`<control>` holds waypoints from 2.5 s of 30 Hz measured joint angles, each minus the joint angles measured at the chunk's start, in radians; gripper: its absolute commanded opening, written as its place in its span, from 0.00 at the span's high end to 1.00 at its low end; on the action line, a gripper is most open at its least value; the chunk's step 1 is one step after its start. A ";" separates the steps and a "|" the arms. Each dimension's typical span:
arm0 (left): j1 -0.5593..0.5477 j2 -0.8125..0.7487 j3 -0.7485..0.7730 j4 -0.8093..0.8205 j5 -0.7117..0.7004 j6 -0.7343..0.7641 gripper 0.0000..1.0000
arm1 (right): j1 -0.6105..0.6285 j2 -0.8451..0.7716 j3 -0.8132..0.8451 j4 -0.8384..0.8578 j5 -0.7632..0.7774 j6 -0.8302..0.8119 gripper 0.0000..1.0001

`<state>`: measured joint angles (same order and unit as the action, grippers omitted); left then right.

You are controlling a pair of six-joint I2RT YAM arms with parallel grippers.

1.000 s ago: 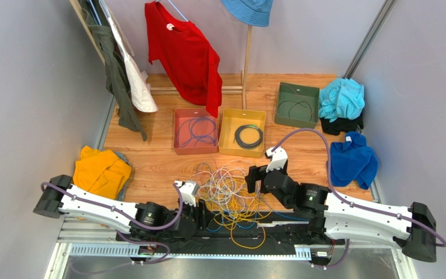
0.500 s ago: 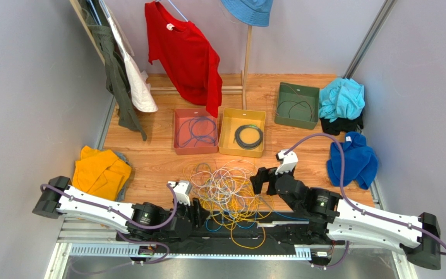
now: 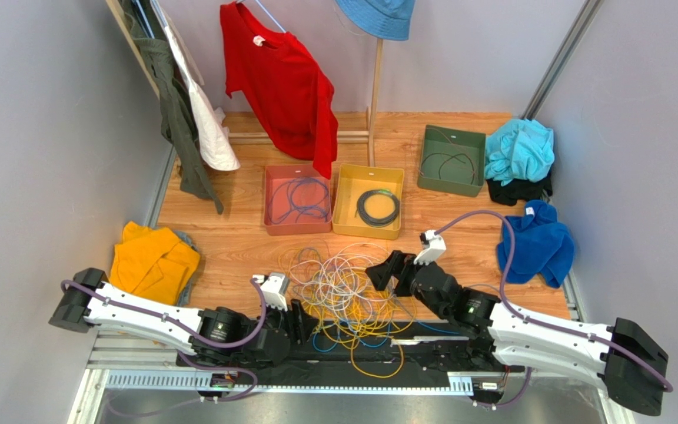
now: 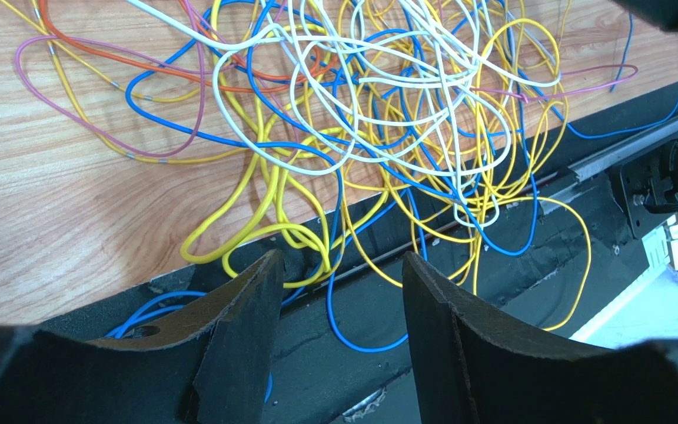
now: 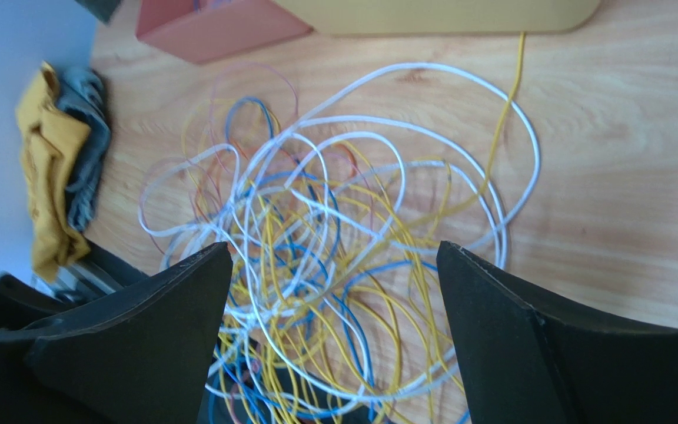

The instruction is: Untangle the cables

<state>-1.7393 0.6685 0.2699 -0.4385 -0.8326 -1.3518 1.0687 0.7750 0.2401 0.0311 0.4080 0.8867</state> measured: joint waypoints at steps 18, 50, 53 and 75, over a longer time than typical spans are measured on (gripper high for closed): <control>0.000 -0.007 0.011 -0.029 -0.019 0.019 0.40 | -0.172 -0.046 0.373 -0.056 -0.141 -0.138 1.00; 0.000 -0.135 0.100 0.140 -0.232 0.377 0.01 | -0.172 0.482 1.902 -0.398 -0.167 -0.676 1.00; 0.000 -0.152 0.100 0.218 -0.255 0.455 0.01 | -0.172 0.484 1.964 -0.363 -0.210 -0.673 1.00; 0.000 0.294 0.152 1.273 -0.073 1.436 0.04 | -0.172 0.434 1.734 -0.402 -0.248 -0.611 1.00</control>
<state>-1.7397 0.9627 0.4221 0.8349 -0.9054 0.0841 0.8970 1.2087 1.9739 -0.3706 0.1600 0.2756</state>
